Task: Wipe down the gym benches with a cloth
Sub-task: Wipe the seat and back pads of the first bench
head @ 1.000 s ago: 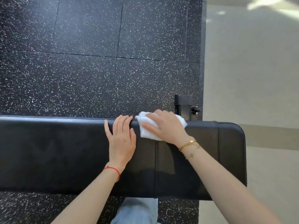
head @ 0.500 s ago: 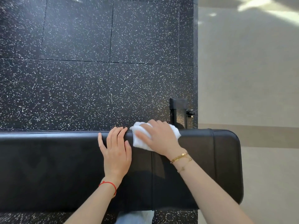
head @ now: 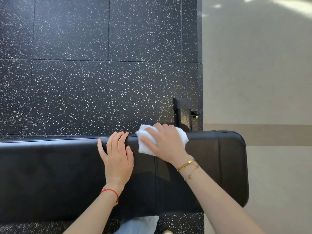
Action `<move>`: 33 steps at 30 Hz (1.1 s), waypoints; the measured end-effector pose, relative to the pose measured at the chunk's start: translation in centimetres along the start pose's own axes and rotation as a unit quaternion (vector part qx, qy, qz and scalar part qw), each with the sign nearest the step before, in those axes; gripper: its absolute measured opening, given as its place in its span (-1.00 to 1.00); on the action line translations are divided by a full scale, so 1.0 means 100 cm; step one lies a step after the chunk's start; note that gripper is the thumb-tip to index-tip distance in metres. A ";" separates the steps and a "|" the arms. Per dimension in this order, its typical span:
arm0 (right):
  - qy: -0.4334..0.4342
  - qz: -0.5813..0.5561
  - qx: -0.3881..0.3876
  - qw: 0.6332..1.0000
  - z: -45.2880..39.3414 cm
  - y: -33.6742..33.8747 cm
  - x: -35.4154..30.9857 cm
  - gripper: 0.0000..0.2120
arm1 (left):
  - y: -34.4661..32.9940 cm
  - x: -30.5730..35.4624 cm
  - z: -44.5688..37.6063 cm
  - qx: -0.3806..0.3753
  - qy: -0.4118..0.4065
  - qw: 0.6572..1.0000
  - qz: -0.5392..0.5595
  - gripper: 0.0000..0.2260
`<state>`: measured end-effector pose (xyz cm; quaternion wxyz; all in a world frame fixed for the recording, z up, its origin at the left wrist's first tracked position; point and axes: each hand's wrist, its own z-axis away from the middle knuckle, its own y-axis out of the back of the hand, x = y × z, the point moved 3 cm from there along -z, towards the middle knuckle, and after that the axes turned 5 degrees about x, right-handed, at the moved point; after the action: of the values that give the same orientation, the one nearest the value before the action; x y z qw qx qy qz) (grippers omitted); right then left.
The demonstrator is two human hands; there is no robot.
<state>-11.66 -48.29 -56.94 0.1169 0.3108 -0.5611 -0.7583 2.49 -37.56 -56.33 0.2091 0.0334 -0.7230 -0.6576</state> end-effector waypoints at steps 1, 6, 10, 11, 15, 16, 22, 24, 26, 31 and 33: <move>0.010 -0.012 0.003 1.000 0.002 0.005 0.006 -0.58 | 0.000 0.000 0.000 0.000 0.000 1.000 0.002 -0.61; -0.044 0.071 -0.025 0.996 0.019 0.024 0.082 -0.77 | 0.000 0.001 0.000 -0.003 0.006 1.000 0.008 -0.62; -0.038 0.034 0.006 0.999 0.011 0.012 0.062 -0.61 | -0.002 0.003 0.000 -0.006 -0.002 1.000 -0.014 -0.61; -0.013 0.022 0.018 1.000 0.008 0.010 0.046 -0.70 | -0.003 0.004 0.001 -0.008 -0.004 1.000 -0.017 -0.61; 0.015 -0.010 0.043 0.999 0.008 0.002 0.019 -0.65 | -0.003 0.005 0.001 -0.010 0.010 1.000 -0.005 -0.60; 0.015 -0.012 0.049 0.999 0.012 0.002 0.025 -0.59 | -0.003 0.005 0.003 -0.012 0.009 1.000 -0.004 -0.59; -0.065 0.064 0.111 0.990 0.061 0.032 0.130 -0.64 | -0.002 0.009 0.017 -0.030 -0.022 0.999 -0.024 -0.50; -0.122 0.088 0.116 0.982 0.073 0.040 0.156 -0.58 | -0.003 0.012 0.024 -0.022 -0.036 0.999 -0.024 -0.49; -0.152 0.093 0.133 0.975 0.078 0.042 0.163 -0.56 | -0.002 0.017 0.035 -0.011 -0.046 0.999 -0.010 -0.49; -0.114 0.065 0.205 0.970 0.104 0.037 0.146 -0.60 | -0.005 0.033 0.068 0.008 -0.085 0.996 0.000 -0.52; -0.091 0.056 0.192 0.976 0.125 0.032 0.136 -0.53 | -0.006 0.035 0.075 0.021 -0.088 0.996 -0.004 -0.53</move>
<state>-30.29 -46.84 -56.37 0.0454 0.2253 -0.7210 -0.6537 -3.40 -31.77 -56.38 0.1410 -0.0172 -0.7523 -0.6433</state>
